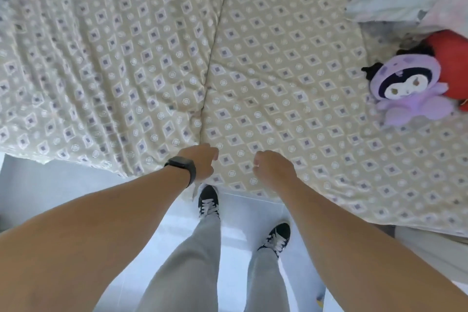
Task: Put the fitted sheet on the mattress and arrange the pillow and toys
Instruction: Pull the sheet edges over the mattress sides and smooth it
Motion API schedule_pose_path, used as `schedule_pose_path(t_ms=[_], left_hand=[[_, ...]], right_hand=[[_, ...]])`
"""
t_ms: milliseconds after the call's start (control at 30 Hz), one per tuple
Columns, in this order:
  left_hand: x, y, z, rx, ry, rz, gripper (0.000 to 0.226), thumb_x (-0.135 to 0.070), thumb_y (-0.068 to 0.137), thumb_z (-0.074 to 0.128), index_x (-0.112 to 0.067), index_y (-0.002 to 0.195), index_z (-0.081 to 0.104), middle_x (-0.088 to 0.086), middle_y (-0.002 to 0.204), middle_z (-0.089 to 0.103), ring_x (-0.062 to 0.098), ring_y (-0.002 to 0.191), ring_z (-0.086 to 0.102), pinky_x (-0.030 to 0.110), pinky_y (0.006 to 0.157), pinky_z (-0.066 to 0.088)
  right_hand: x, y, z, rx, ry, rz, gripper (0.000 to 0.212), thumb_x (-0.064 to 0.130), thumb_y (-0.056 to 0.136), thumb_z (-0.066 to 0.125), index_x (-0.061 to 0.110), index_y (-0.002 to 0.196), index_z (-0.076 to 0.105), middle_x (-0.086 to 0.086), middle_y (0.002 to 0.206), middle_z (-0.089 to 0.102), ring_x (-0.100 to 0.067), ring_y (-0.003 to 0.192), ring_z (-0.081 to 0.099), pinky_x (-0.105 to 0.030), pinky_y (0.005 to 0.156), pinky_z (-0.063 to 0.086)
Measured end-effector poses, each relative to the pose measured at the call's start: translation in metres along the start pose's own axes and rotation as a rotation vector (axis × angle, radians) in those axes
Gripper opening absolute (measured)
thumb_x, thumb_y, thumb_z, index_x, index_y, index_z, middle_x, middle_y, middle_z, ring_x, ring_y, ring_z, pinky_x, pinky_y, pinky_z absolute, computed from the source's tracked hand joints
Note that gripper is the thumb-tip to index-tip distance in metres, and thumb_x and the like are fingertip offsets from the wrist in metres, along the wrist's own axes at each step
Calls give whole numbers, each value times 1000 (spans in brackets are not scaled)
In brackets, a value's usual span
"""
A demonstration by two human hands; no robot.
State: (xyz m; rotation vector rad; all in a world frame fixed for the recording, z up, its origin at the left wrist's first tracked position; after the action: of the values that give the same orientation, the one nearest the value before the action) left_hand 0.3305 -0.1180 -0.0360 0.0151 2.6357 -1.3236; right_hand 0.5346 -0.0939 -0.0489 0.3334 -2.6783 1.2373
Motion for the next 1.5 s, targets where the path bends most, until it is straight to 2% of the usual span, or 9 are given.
schedule_pose_path(t_ms=[233,367,500,667,833,1000,1133,1300,1500], left_hand=[[18,103,90,13,171,115,60,-28,86,68,-25,140,41,3,136,40,27,124,45,38,93,48],[17,117,127,-115,323,205,51,-19,93,62,-16,139,42,4,135,46,26,123,44,38,102,45],[22,104,136,-14,330,339,31,-24,97,58,-17,127,52,-1,128,52,20,122,46,35,97,46],[30,99,142,18,333,309,39,7,91,45,-14,124,52,4,125,55,24,119,53,37,88,53],[31,88,148,48,352,315,39,5,89,46,-15,121,55,4,122,57,24,116,54,32,85,46],[27,62,185,206,392,402,28,6,89,49,-10,109,61,7,116,62,29,108,62,37,84,52],[26,58,207,-34,323,483,46,-10,45,87,-27,81,64,-10,85,62,11,75,64,22,58,54],[53,76,176,-359,234,202,50,-3,66,78,-15,111,61,5,109,60,27,91,64,40,76,58],[63,80,156,-204,331,167,60,-12,83,75,-17,136,46,-1,126,60,18,114,62,29,92,54]], right_hand=[[3,85,99,-29,-192,-70,35,27,93,62,19,124,50,-3,116,54,-27,105,55,-36,73,40],[4,84,145,-115,-192,-90,36,20,91,68,13,120,47,-5,112,57,-27,101,58,-35,64,39],[5,70,152,-142,-224,-189,37,26,93,64,9,124,52,-10,119,57,-30,101,59,-37,63,40],[9,67,152,-99,-428,-303,31,-3,87,52,6,115,62,-10,108,64,-29,94,63,-36,59,39],[-1,57,161,-74,-335,-377,20,1,86,59,8,104,63,-8,96,64,-29,84,63,-36,55,38],[3,46,183,-8,-270,-398,15,3,94,54,4,107,62,-13,103,64,-32,96,62,-42,68,48],[-12,47,175,-121,-148,-407,21,26,100,52,9,108,61,-8,104,64,-28,96,62,-44,71,54],[-68,40,173,-247,-231,-200,38,14,70,79,15,102,59,-3,95,60,-25,77,61,-36,60,53],[-76,38,171,-274,-317,-161,38,-2,46,80,13,79,67,-2,69,58,-23,56,58,-32,44,48]])
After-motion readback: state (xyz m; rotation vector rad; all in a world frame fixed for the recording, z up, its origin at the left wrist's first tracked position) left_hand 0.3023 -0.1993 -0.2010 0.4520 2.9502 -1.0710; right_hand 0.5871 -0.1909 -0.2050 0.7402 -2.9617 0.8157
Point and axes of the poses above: each hand's wrist, its own y-axis towards the middle knuckle, its own z-axis out of the palm, x = y × z, the point moved 4 cm from there along y, towards the middle knuckle
